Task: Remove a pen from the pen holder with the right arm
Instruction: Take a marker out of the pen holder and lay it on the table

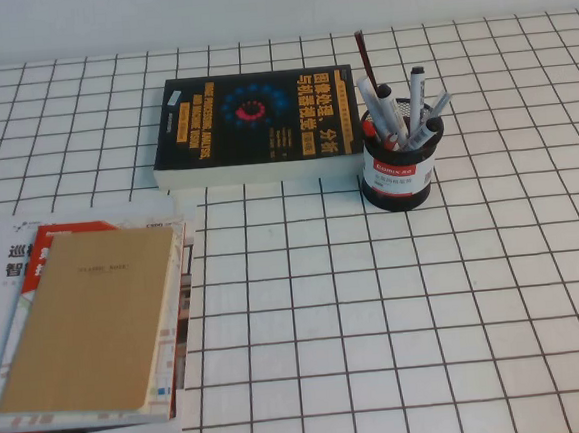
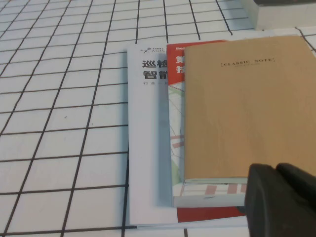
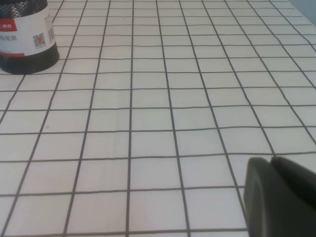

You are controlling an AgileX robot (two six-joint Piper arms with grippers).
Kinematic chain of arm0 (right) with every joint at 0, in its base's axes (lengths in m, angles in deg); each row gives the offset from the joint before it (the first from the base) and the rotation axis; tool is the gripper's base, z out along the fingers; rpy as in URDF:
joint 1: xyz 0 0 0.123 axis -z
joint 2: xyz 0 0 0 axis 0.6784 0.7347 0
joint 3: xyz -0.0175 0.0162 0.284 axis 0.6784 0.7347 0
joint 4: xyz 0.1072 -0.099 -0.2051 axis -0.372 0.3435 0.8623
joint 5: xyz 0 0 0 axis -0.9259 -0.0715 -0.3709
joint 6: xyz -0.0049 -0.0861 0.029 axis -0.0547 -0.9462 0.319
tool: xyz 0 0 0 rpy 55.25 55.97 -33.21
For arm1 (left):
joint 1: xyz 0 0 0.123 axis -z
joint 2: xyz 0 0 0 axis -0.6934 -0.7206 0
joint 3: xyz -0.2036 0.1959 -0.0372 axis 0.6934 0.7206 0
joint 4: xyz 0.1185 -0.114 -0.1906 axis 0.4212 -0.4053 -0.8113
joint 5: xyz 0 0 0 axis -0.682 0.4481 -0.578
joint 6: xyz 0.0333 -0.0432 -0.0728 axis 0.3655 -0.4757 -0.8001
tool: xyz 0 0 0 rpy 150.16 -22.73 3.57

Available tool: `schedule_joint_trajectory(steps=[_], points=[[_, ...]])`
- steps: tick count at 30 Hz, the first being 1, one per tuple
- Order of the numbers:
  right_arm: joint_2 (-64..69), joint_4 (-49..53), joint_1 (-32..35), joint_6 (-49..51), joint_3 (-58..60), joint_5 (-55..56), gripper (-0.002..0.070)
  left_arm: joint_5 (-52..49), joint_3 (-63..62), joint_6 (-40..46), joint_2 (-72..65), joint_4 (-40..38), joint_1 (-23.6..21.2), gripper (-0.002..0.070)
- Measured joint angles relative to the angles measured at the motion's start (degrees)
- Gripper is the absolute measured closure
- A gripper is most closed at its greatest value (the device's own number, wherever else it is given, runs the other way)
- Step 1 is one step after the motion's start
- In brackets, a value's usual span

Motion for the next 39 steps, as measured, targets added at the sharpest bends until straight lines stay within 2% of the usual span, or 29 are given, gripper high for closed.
schedule_joint_trajectory(steps=[39], points=[[0.0,-0.1,0.0,0.0,0.0,1.6,0.0692,0.0,0.0,0.0,0.0,0.0,0.0,0.0679]])
